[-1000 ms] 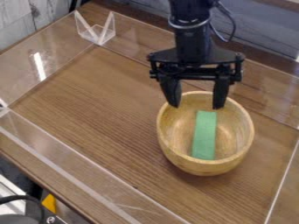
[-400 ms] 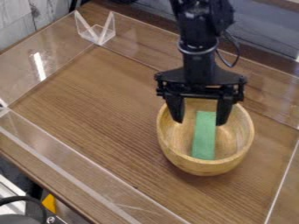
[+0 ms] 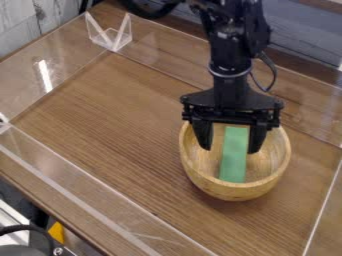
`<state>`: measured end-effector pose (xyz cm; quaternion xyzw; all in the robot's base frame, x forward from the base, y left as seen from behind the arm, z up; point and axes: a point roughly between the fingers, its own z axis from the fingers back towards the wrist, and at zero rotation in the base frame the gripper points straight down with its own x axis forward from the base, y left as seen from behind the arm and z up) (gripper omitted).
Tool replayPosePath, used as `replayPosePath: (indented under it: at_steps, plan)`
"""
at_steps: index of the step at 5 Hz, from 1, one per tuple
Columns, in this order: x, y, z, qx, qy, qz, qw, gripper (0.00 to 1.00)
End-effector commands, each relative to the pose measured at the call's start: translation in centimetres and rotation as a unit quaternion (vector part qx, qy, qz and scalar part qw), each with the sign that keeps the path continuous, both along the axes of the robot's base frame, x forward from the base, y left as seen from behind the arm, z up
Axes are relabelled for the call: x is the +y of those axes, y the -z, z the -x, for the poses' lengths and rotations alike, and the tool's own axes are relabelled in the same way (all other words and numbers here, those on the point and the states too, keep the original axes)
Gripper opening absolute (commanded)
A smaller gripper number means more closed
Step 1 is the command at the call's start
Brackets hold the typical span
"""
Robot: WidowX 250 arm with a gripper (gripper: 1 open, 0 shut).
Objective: Remove the green block from inside the brown bowl and put it on the table
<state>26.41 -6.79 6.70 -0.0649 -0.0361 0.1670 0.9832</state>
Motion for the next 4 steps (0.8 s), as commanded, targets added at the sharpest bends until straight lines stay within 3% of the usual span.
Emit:
replayPosePath:
  at_steps: [1, 4]
  plan:
    - [-0.4, 0.0, -0.5, -0.014, 0.0, -0.001, 0.9999, 1.0]
    - [-0.9, 2.0, -0.7, -0.008, -0.011, -0.01, 0.9999, 1.0]
